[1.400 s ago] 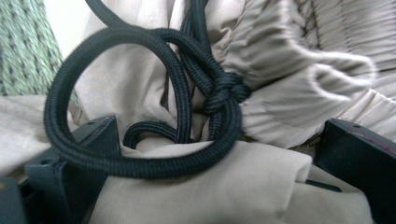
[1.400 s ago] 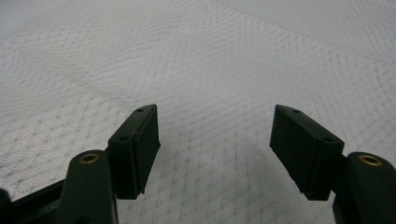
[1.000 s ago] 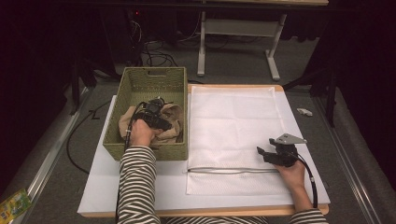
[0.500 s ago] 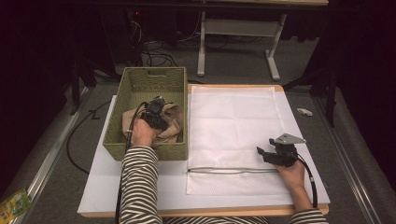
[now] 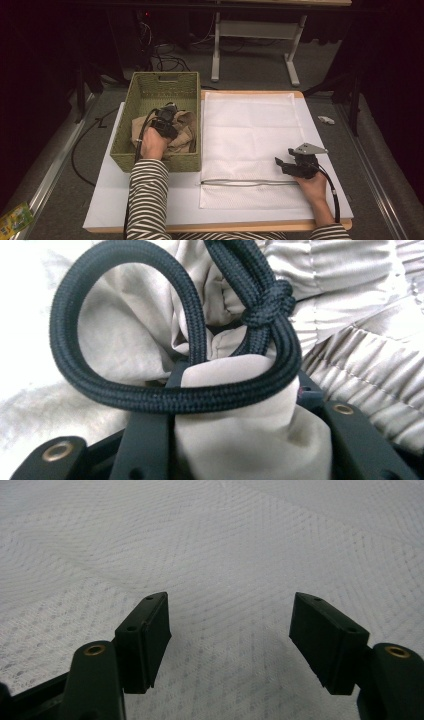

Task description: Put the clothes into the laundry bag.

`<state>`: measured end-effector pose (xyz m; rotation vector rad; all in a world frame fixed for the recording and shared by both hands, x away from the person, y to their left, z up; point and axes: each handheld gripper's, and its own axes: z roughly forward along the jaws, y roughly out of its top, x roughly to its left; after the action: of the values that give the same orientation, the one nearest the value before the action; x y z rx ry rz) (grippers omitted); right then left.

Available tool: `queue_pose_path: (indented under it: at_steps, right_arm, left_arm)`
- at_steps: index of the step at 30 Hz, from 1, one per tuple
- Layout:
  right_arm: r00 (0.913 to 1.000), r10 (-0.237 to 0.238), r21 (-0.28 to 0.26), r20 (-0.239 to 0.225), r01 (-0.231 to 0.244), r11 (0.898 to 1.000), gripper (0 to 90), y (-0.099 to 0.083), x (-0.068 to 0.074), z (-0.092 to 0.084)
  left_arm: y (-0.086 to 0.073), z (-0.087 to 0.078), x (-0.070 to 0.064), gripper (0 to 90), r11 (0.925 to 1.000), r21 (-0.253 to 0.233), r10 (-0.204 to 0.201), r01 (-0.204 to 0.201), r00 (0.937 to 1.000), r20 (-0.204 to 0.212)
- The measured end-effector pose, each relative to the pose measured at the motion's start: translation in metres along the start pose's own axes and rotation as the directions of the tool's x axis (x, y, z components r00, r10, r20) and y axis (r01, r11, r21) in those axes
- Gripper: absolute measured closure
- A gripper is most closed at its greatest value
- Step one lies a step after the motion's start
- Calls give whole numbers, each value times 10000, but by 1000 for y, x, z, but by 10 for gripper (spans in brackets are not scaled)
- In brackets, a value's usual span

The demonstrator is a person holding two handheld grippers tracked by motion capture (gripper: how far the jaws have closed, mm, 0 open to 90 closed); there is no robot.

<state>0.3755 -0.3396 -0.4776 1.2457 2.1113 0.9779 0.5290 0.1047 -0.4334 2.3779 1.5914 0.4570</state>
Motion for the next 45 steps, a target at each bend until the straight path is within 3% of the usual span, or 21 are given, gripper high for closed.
queue_pose_path:
  at_steps: [2, 12, 19, 24, 31, 37, 45]
  right_arm:
    - [10000, 20, 3, 1, -20, 10000, 327, 0, 0, 0]
    - [10000, 34, 34, 22, -34, 10000, 327, 0, 0, 0]
    - [10000, -3, 18, 11, 3, 10000, 326, 0, 1, 0]
    - [10000, -14, 22, -10, 14, 10000, 326, 0, 0, 0]
    - [10000, -9, 39, 35, 9, 10000, 325, 0, 0, 0]
    - [10000, -48, 58, 33, 48, 10000, 325, 0, 1, 0]
    - [10000, -59, 55, 19, 59, 10000, 325, 0, 1, 0]
  left_arm:
    - [0, -2, -1, 600, 9999, -69, 134, -134, 9999, -82]
    - [0, -5, 0, 637, 9997, -241, -76, 76, 10000, 26]
    - [1, -12, -1, 686, 9976, -695, -14, 3, 9999, -150]
    - [3, -26, 3, 728, 9911, -1313, -224, 221, 9997, -2]
    - [5, -36, 1, 758, 9821, -1878, -106, 130, 9998, 142]
    - [3, -53, 3, 760, 9615, -2745, -27, 123, 9994, 354]
    - [0, -73, 6, 765, 9274, -3717, -141, 431, 9967, 805]
